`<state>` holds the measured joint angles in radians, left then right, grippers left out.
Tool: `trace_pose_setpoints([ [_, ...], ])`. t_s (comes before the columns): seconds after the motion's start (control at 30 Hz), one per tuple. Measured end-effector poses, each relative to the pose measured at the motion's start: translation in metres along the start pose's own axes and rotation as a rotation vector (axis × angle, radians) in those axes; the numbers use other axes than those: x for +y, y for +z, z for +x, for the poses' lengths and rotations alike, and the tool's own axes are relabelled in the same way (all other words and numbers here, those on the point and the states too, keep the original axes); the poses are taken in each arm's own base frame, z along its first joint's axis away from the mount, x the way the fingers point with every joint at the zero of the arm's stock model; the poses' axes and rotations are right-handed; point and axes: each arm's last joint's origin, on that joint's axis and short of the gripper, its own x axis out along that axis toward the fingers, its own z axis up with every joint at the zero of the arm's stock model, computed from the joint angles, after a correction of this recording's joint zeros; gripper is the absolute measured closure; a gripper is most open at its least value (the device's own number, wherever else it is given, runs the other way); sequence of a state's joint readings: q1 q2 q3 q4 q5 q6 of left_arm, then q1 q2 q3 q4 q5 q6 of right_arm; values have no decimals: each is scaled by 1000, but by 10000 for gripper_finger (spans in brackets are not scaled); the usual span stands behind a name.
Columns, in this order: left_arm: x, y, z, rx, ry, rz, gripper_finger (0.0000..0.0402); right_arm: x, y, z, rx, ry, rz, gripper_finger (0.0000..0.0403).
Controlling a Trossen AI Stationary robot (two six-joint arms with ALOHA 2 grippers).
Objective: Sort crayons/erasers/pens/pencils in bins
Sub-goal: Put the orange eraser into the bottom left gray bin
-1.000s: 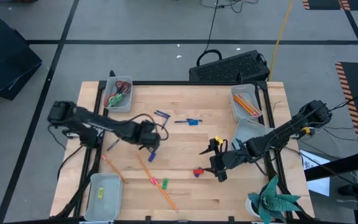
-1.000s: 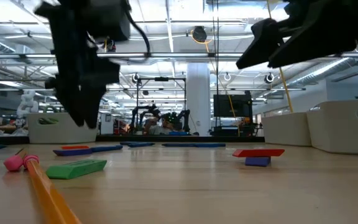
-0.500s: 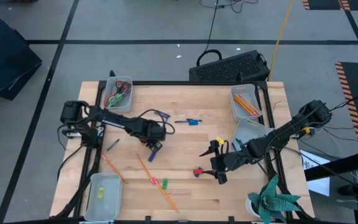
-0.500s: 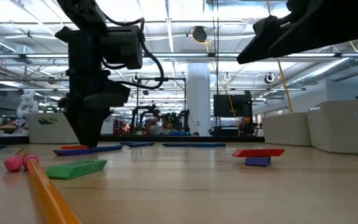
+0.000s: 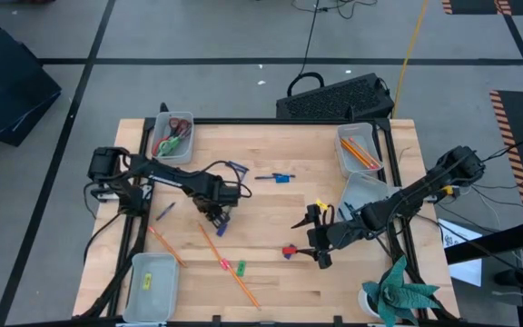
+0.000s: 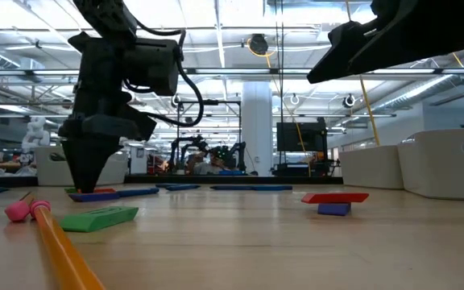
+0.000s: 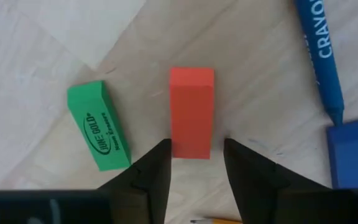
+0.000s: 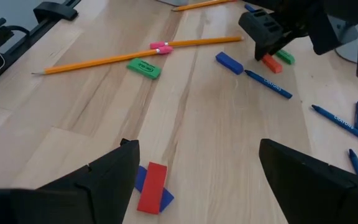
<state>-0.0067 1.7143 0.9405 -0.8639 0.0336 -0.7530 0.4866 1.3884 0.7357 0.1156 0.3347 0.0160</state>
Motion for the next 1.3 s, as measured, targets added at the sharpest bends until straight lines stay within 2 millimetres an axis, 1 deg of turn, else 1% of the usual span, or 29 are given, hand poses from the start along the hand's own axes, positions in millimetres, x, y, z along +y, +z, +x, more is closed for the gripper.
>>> trace_pose_setpoints([
  [0.1,-1,1,0,-11,-3,0,277,0,0,0,0,0,-1,78],
  [0.3,-1,4,0,-37,-9,-13,342,0,0,0,0,0,-1,78],
  [0.37,0,4,0,-50,2,-27,355,0,0,0,0,0,-1,78],
  [0.57,-3,1,-4,-81,-1,-62,352,0,0,0,1,0,-32,78],
  [0.7,-7,-3,-14,-143,-25,-78,351,0,0,0,1,0,-31,78],
  [0.83,-12,-15,-26,-143,-93,-80,356,0,0,0,0,-1,-59,78],
  [0.97,-18,-32,-42,-135,-184,-66,358,-1,0,0,1,-3,-65,78],
  [1.1,-27,-59,-60,-35,-329,-23,358,-3,0,1,3,-10,-60,78],
  [1.3,-31,-116,-92,166,-492,-43,359,-7,0,2,5,-26,-39,78],
])
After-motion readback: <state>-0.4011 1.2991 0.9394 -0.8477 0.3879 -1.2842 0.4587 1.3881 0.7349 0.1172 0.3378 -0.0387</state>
